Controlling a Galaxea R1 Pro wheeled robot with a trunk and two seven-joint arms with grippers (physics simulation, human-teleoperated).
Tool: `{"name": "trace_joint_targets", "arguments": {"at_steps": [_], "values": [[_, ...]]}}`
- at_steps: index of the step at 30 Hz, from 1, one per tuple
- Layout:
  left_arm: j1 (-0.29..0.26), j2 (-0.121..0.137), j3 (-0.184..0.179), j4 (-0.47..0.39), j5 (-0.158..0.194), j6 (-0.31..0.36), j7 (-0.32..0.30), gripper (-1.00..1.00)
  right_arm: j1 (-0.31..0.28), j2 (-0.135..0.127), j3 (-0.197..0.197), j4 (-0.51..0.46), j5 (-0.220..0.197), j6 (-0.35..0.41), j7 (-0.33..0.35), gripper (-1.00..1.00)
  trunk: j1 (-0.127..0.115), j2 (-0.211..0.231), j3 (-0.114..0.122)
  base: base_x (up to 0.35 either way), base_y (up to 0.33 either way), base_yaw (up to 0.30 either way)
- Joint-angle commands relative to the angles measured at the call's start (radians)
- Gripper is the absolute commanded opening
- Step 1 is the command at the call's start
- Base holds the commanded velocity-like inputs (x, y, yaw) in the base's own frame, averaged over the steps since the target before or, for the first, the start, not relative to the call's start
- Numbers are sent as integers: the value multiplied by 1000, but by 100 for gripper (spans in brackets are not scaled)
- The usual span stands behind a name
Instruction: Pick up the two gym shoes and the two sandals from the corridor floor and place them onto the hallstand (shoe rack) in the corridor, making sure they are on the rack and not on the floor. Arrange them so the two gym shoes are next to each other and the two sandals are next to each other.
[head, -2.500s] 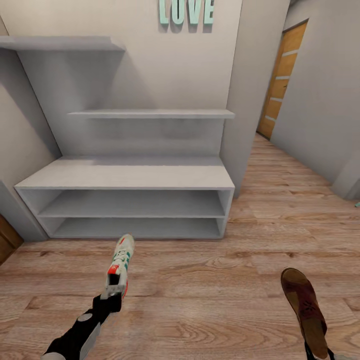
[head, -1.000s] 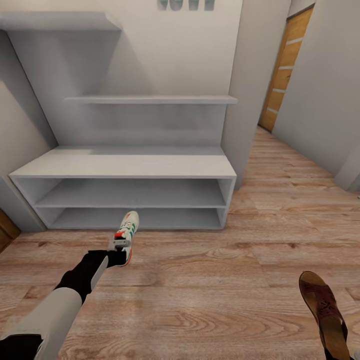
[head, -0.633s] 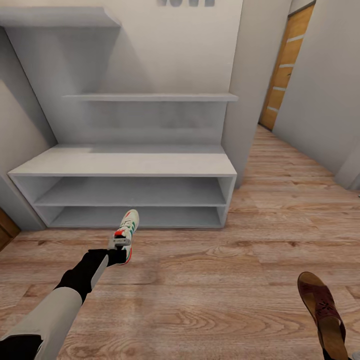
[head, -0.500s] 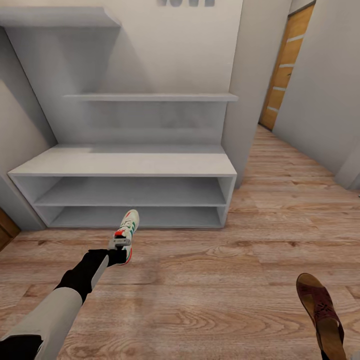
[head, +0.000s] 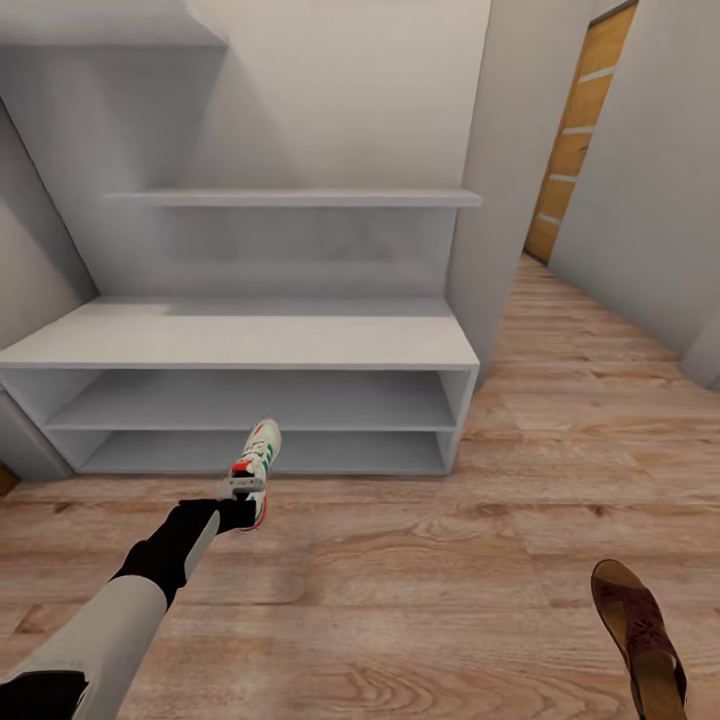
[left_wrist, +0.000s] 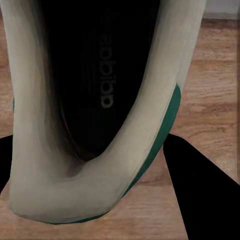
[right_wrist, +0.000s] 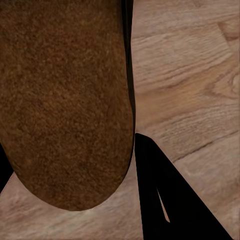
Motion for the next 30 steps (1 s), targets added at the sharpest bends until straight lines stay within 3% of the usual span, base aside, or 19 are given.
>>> {"name": "trace_joint_targets", "arguments": {"at_steps": [1, 15, 24, 30], "values": [[-1, 1, -2, -2, 6, 6, -1, -100, 0, 0, -2, 2, 4, 6, 5, -100, 0, 0, -1, 334, -139, 0], [-2, 1, -2, -2, 7, 4, -3, -100, 0, -1, -2, 10, 6, 6, 5, -100, 0, 0, -1, 312, -170, 0], [-3, 9, 0, -2, 6, 5, -3, -100, 0, 0, -2, 11, 6, 6, 5, -100, 0, 0, -1, 322, -4, 0], [-2, 9, 0, -2, 5, 5, -1, -100, 0, 0, -2, 11, 6, 6, 5, -100, 0, 0, -1, 84, 21, 0]]}}
